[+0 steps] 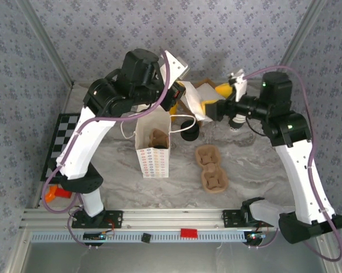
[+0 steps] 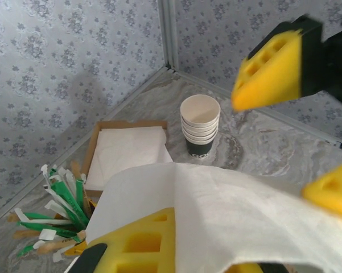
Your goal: Pack the takeout coffee
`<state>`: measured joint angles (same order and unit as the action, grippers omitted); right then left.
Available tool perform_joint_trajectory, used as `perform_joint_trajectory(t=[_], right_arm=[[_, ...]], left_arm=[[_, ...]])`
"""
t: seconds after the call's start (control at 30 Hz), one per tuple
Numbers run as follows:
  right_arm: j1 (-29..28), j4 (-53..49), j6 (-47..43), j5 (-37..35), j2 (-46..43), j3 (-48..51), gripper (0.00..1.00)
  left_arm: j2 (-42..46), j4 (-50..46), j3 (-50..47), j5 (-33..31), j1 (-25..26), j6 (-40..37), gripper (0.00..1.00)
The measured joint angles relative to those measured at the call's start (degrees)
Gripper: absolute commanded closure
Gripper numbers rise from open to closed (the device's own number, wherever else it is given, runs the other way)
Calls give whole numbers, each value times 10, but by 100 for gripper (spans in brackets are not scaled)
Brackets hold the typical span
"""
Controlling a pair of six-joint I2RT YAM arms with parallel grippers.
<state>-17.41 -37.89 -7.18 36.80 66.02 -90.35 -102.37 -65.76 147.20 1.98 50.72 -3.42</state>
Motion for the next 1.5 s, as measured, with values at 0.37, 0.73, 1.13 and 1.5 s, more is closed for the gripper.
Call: perform_joint_trajectory(t=[0.37,0.73,1.13,1.5], right_arm=[[-113,26,-231,-93,13,14,0],[-120,78,-299,-127,19,13,4],[-117,44,-300,-38,68,-56,65],[-118,28,-258,-40,61,-66,100]], left_arm=[[6,-8,5,51,-1,21,100],[7,-28,20,70,-2,42,100],[7,-43,21,85,-2,43,100],[13,-47,24,49,-6,30,59]])
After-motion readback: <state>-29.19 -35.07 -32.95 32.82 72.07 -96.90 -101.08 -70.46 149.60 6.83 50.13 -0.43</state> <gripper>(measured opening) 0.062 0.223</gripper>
